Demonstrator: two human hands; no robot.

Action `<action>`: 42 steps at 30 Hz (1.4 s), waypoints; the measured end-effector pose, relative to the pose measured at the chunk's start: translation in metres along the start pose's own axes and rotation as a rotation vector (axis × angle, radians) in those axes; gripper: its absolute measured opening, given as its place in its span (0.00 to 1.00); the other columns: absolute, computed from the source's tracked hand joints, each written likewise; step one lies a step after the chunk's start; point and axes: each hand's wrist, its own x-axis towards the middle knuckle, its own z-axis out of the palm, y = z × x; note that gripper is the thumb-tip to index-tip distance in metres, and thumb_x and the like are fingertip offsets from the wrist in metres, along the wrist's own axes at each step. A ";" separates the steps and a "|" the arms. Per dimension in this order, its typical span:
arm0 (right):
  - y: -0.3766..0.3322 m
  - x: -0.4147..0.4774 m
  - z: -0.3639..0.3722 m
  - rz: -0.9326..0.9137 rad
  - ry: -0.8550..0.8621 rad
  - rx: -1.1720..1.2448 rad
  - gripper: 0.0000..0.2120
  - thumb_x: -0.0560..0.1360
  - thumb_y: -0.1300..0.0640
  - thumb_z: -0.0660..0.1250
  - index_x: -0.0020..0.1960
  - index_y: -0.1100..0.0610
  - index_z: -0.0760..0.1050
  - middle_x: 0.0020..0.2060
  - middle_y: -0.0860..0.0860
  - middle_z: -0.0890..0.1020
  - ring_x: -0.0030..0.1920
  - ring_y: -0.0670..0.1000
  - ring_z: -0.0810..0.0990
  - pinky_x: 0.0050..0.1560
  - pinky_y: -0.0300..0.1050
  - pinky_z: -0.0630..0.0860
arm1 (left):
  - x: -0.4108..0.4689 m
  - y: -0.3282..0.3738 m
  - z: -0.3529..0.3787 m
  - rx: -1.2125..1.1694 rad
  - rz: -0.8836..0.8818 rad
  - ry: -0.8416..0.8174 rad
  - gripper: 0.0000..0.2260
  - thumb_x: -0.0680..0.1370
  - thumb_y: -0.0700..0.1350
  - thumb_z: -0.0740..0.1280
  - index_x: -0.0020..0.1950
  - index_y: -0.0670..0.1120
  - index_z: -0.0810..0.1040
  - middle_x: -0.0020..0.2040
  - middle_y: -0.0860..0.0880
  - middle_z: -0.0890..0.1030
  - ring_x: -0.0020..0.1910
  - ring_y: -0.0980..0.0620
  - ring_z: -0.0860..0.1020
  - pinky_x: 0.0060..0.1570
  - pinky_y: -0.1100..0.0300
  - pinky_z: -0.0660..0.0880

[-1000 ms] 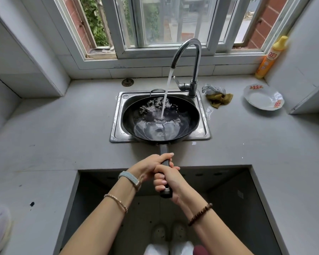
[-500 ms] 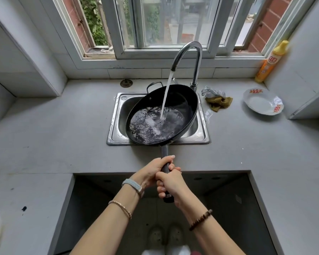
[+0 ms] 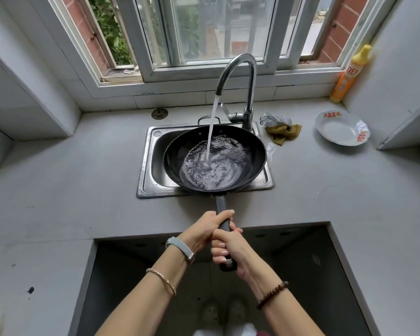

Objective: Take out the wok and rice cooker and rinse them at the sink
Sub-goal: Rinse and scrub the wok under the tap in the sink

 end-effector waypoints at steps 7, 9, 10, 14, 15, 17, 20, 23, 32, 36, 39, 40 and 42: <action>-0.004 0.005 0.007 0.056 -0.119 0.204 0.24 0.78 0.65 0.56 0.24 0.53 0.59 0.19 0.47 0.59 0.15 0.43 0.57 0.16 0.31 0.54 | -0.004 0.015 -0.005 0.107 -0.013 0.082 0.15 0.80 0.44 0.65 0.33 0.41 0.73 0.28 0.47 0.78 0.35 0.47 0.82 0.37 0.60 0.77; -0.005 0.006 0.010 0.075 -0.151 0.279 0.22 0.78 0.64 0.57 0.27 0.53 0.58 0.19 0.47 0.59 0.15 0.43 0.57 0.15 0.31 0.53 | -0.007 0.021 -0.007 0.161 -0.028 0.119 0.15 0.79 0.44 0.65 0.33 0.41 0.74 0.28 0.47 0.78 0.38 0.44 0.80 0.38 0.58 0.77; -0.005 0.006 0.012 0.081 -0.168 0.319 0.21 0.78 0.64 0.57 0.28 0.53 0.58 0.19 0.47 0.59 0.15 0.42 0.57 0.15 0.31 0.53 | -0.008 0.024 -0.009 0.189 -0.039 0.140 0.15 0.79 0.45 0.66 0.33 0.40 0.75 0.28 0.47 0.79 0.39 0.42 0.80 0.40 0.57 0.76; -0.003 0.011 0.026 0.082 -0.273 0.431 0.21 0.78 0.62 0.58 0.28 0.53 0.59 0.18 0.46 0.59 0.14 0.42 0.58 0.14 0.31 0.55 | -0.017 0.038 -0.020 0.318 -0.069 0.232 0.14 0.76 0.47 0.68 0.34 0.39 0.78 0.32 0.44 0.82 0.35 0.44 0.79 0.41 0.54 0.76; -0.003 0.012 0.031 0.083 -0.306 0.450 0.21 0.78 0.61 0.58 0.27 0.54 0.60 0.17 0.46 0.59 0.14 0.42 0.58 0.14 0.31 0.55 | -0.020 0.042 -0.023 0.368 -0.071 0.260 0.15 0.74 0.49 0.69 0.35 0.39 0.79 0.34 0.43 0.83 0.33 0.46 0.79 0.40 0.53 0.76; -0.002 0.013 0.040 0.090 -0.378 0.490 0.23 0.76 0.61 0.60 0.23 0.54 0.61 0.17 0.46 0.59 0.14 0.42 0.58 0.14 0.30 0.54 | -0.024 0.049 -0.032 0.460 -0.065 0.327 0.21 0.66 0.55 0.70 0.39 0.36 0.81 0.39 0.39 0.85 0.35 0.44 0.81 0.44 0.48 0.79; 0.001 0.016 0.054 0.125 -0.464 0.569 0.22 0.71 0.59 0.62 0.21 0.54 0.60 0.15 0.46 0.60 0.13 0.42 0.59 0.13 0.30 0.54 | -0.031 0.056 -0.040 0.557 -0.072 0.433 0.22 0.61 0.56 0.70 0.40 0.37 0.82 0.39 0.40 0.85 0.39 0.43 0.83 0.47 0.49 0.81; 0.010 0.020 0.064 0.150 -0.535 0.643 0.21 0.70 0.62 0.65 0.22 0.55 0.60 0.15 0.47 0.61 0.12 0.43 0.60 0.12 0.31 0.56 | -0.048 0.065 -0.042 0.656 -0.078 0.513 0.12 0.72 0.48 0.70 0.35 0.40 0.78 0.31 0.46 0.79 0.30 0.49 0.76 0.32 0.63 0.73; 0.026 0.009 0.099 0.215 -0.808 0.778 0.22 0.59 0.71 0.76 0.19 0.58 0.65 0.12 0.48 0.60 0.15 0.43 0.52 0.12 0.32 0.57 | -0.076 0.071 -0.067 0.983 -0.097 0.668 0.15 0.73 0.50 0.67 0.49 0.39 0.80 0.48 0.41 0.83 0.50 0.41 0.80 0.46 0.55 0.74; 0.028 0.003 0.107 0.226 -0.805 0.710 0.24 0.59 0.71 0.75 0.18 0.58 0.63 0.12 0.47 0.59 0.15 0.43 0.52 0.12 0.32 0.58 | -0.089 0.074 -0.070 1.012 -0.097 0.701 0.14 0.73 0.50 0.66 0.46 0.39 0.79 0.46 0.41 0.83 0.48 0.41 0.81 0.43 0.56 0.73; 0.027 -0.002 0.110 0.223 -0.830 0.661 0.24 0.59 0.70 0.75 0.17 0.58 0.63 0.11 0.49 0.63 0.14 0.44 0.52 0.11 0.32 0.59 | -0.099 0.078 -0.069 1.031 -0.080 0.718 0.11 0.74 0.50 0.66 0.40 0.42 0.76 0.41 0.41 0.82 0.46 0.41 0.81 0.38 0.59 0.69; 0.028 -0.004 0.112 0.225 -0.840 0.650 0.24 0.60 0.69 0.75 0.17 0.58 0.63 0.11 0.49 0.63 0.14 0.44 0.52 0.11 0.32 0.59 | -0.103 0.080 -0.068 1.038 -0.073 0.730 0.11 0.74 0.50 0.66 0.39 0.42 0.76 0.41 0.41 0.82 0.46 0.41 0.80 0.38 0.59 0.68; 0.029 -0.006 0.115 0.224 -0.867 0.637 0.23 0.62 0.69 0.73 0.17 0.58 0.63 0.11 0.49 0.63 0.14 0.44 0.53 0.11 0.32 0.59 | -0.111 0.084 -0.066 1.067 -0.053 0.759 0.12 0.75 0.51 0.66 0.39 0.43 0.75 0.42 0.41 0.82 0.46 0.41 0.80 0.38 0.59 0.68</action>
